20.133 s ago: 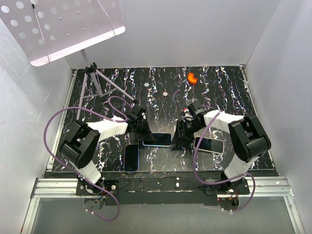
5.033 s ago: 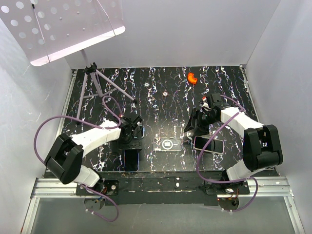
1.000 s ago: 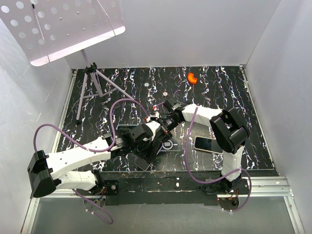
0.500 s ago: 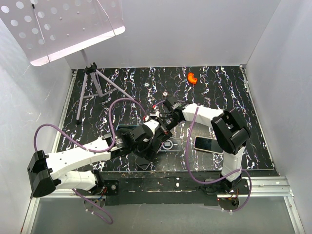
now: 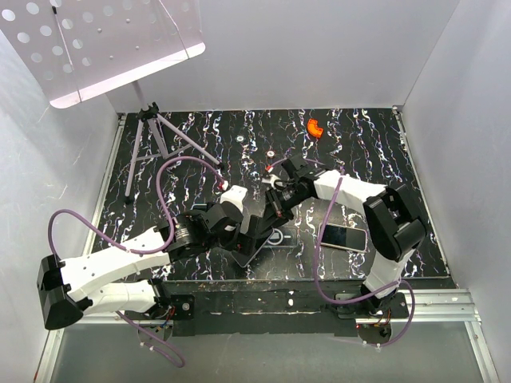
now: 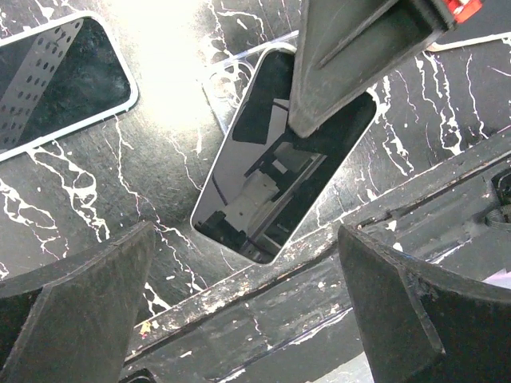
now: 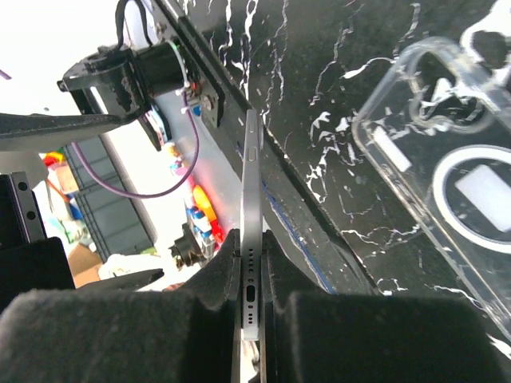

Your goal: Put the phone into the phone case

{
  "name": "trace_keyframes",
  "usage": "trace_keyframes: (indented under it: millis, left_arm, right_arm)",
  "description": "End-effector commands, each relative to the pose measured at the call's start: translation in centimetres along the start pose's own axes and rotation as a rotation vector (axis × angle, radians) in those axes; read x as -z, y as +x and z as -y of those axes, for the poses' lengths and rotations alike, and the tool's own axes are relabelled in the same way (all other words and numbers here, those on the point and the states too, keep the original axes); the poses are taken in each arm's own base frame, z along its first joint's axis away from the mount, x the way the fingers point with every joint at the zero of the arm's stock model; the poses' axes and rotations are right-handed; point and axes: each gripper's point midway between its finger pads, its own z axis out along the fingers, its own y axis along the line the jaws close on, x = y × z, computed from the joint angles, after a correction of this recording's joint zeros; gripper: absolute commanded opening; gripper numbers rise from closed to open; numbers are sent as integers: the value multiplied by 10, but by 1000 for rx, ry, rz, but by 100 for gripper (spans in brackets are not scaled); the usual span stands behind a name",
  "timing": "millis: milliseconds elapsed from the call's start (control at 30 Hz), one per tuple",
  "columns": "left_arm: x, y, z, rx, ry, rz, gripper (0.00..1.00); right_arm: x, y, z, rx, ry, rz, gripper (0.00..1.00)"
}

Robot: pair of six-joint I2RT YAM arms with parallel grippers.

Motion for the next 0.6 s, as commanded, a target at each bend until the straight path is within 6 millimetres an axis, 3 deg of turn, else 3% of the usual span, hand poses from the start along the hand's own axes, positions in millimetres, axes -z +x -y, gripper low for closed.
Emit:
trace_keyframes:
  millis: [0,267,567]
  left_arm:
    - [5,-12,1,64,-4,51,98]
    - [-7,-4,2,152,46,17,98]
    - [-31,6,-18,292,53,-87,98]
  right_arm:
    - [23,-9,-12,27,-27,89,1]
    - [68,-18,-4,23,15,260,1]
    - [123,-13,14,-1,58,476,1]
